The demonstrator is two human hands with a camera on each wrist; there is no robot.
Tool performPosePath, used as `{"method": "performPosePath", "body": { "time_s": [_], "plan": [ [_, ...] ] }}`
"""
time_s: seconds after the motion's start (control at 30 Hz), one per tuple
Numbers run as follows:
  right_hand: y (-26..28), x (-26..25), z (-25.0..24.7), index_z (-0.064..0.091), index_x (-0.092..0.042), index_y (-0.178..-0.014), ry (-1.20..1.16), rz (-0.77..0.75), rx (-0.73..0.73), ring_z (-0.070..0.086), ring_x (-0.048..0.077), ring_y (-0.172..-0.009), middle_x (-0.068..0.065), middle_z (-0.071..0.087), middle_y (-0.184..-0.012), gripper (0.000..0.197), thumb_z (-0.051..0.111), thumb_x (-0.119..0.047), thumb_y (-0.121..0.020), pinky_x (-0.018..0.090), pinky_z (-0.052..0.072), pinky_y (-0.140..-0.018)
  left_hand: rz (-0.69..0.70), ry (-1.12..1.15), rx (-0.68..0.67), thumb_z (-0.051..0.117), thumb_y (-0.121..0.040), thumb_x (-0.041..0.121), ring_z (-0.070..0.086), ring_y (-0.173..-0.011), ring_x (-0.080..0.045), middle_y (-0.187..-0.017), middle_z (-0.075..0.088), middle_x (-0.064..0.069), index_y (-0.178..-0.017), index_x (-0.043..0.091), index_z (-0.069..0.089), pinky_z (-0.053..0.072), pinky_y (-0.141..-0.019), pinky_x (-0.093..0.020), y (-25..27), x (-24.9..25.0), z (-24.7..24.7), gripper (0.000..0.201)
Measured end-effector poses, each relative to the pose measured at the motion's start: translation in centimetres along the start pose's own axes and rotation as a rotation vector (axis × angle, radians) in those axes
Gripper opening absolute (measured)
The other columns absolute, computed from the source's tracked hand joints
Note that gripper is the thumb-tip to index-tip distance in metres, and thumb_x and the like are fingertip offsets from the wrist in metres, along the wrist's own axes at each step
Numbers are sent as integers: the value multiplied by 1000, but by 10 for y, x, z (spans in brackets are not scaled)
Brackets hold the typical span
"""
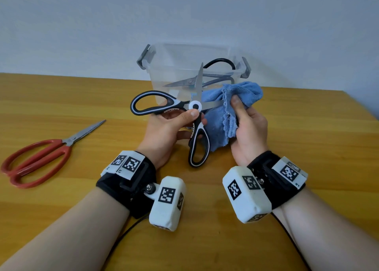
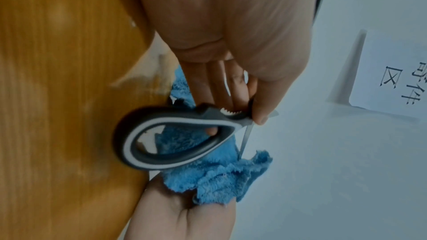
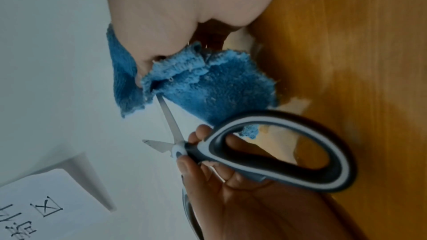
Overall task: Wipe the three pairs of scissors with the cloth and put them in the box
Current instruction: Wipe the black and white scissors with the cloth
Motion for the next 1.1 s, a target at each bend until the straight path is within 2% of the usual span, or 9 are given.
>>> {"method": "performPosePath", "body": {
  "time_s": [0.13, 0.27, 0.37, 0.47, 0.6, 0.73, 0.9, 1.0, 1.1],
  "plan": [
    [-3, 0, -4, 74, -5, -103, -67, 2, 66, 74, 31, -96, 14, 77, -102, 20, 67, -23, -97, 44, 62, -84, 5, 180, 22, 66, -91, 8, 75, -91, -23, -92, 76, -10, -90, 10, 74, 61, -67, -35, -2, 3, -7, 8],
    [-4, 1, -7, 71, -1, -101, 49, -25, 66, 75, 29, -84, 14, 76, -92, 13, 71, -11, -92, 41, 60, -75, 3, 227, -68, 63, -95, 8, 71, -89, -24, -89, 73, -11, -88, 13, 74, 59, -64, -35, -2, 4, -6, 14],
    [0, 4, -2, 65, -8, -114, 219, -105, -53, 76, 25, -90, 8, 77, -99, 26, 73, -5, -89, 42, 62, -80, -15, 201, -88, 66, -91, 11, 74, -91, -24, -93, 74, -11, -97, 7, 70, 60, -64, -35, -1, 0, -5, 8],
    [5, 8, 8, 61, -18, -120, 221, -147, -257, 73, 24, -101, 6, 75, -110, 39, 69, 3, -88, 38, 61, -85, -12, 154, -43, 71, -89, 13, 74, -93, -24, -95, 75, -12, -108, 0, 67, 60, -66, -35, -2, -1, -4, 23],
    [8, 9, 14, 68, -13, -105, 54, -93, -437, 69, 21, -89, 9, 73, -99, 32, 49, -2, -81, 27, 55, -70, 8, 170, 55, 66, -95, 8, 72, -85, -22, -92, 74, -12, -104, 0, 69, 60, -65, -35, -5, 1, -7, 13],
    [7, 12, 14, 79, -17, -80, 93, -49, -392, 71, 22, -93, 6, 76, -92, 6, 81, -17, -74, 42, 56, -87, 30, 128, 38, 72, -88, 15, 69, -89, -31, -102, 73, -21, -111, -8, 68, 62, -65, -37, -6, 2, -7, 33],
    [12, 13, 17, 80, -22, -81, 92, 73, -423, 69, 21, -66, 4, 75, -80, 11, 76, -21, -70, 36, 57, -54, 10, 55, -28, 76, -79, 19, 73, -84, -30, -93, 75, -18, -99, -5, 70, 61, -60, -35, -3, -1, -2, 32],
    [10, 13, 15, 77, -16, -89, 90, 109, -396, 66, 30, -64, 15, 73, -83, 17, 83, -22, -75, 35, 56, -49, -2, 25, -37, 76, -80, 16, 74, -77, -27, -87, 75, -15, -101, -9, 66, 60, -55, -34, -2, -3, 1, 34],
    [6, 14, 12, 74, -5, -99, 91, 81, -300, 70, 36, -78, 22, 73, -96, 27, 78, -19, -77, 39, 57, -53, 0, -43, -17, 78, -77, 16, 73, -69, -24, -85, 75, -16, -104, -12, 65, 57, -50, -30, -1, -2, 4, 41]
  ]
}}
Point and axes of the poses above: each hand's wrist, its own y-axis away from the middle knuckle, its own z-axis out of the palm, x = y × z, the point moved 3 cm from there along -y, towards the middle knuckle
